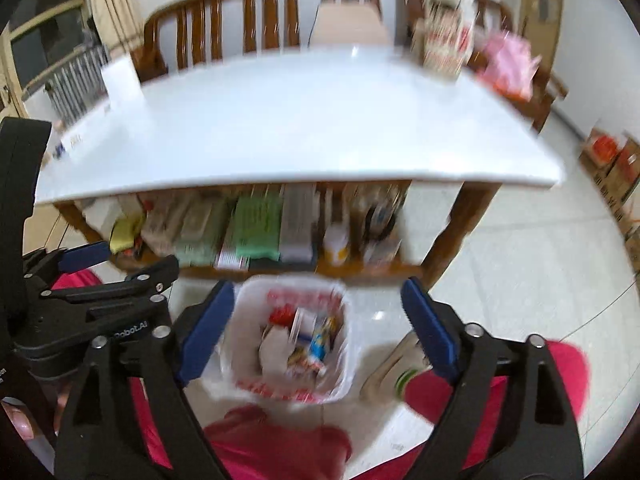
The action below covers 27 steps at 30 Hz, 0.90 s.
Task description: Collect trash
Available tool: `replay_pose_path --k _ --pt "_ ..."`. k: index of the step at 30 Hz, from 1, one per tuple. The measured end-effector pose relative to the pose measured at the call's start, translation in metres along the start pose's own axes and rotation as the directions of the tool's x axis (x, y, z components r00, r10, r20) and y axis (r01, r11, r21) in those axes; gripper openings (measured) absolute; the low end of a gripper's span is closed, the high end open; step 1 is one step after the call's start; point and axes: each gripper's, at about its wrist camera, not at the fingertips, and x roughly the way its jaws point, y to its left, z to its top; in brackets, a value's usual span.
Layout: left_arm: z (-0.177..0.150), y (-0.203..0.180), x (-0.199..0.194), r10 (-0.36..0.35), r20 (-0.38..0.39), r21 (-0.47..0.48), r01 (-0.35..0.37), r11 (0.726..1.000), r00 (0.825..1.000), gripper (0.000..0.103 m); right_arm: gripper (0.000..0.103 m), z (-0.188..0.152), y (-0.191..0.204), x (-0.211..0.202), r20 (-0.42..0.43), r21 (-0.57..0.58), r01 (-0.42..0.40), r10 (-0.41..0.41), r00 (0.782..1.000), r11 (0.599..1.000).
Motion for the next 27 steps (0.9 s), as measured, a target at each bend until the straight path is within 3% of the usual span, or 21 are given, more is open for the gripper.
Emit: replay_pose_path --k 8,12,17,22,27 --pt "0.018 0.003 -0.078 0.035 0.198 -0.028 -0.03 0.999 0.98 0.089 0.094 0.023 0.003 -0.075 0.2 -0.015 0.054 -0.05 0.978 0.998" --pt "0.023 0.004 -0.113 0.08 0.284 -0.043 -0.071 0.997 0.956 0.095 0.096 0.031 0.005 -0.105 0.273 -0.017 0.071 -0.064 0.96 0.997" --pt "0.027 0.004 -0.148 0.123 0.367 -0.05 -0.112 0.992 0.922 0.095 0.096 0.035 0.007 -0.134 0.326 -0.013 0.074 -0.066 0.943 0.997" --pt "0.025 0.006 -0.168 0.155 0.384 -0.068 -0.139 0.988 0.91 0.095 0.096 0.034 0.01 -0.153 0.358 -0.02 0.084 -0.071 0.931 0.996" --pt "0.026 0.009 -0.172 0.119 0.358 -0.055 -0.107 0.993 0.926 0.095 0.096 0.032 0.012 -0.163 0.363 -0.013 0.09 -0.08 0.929 0.996"
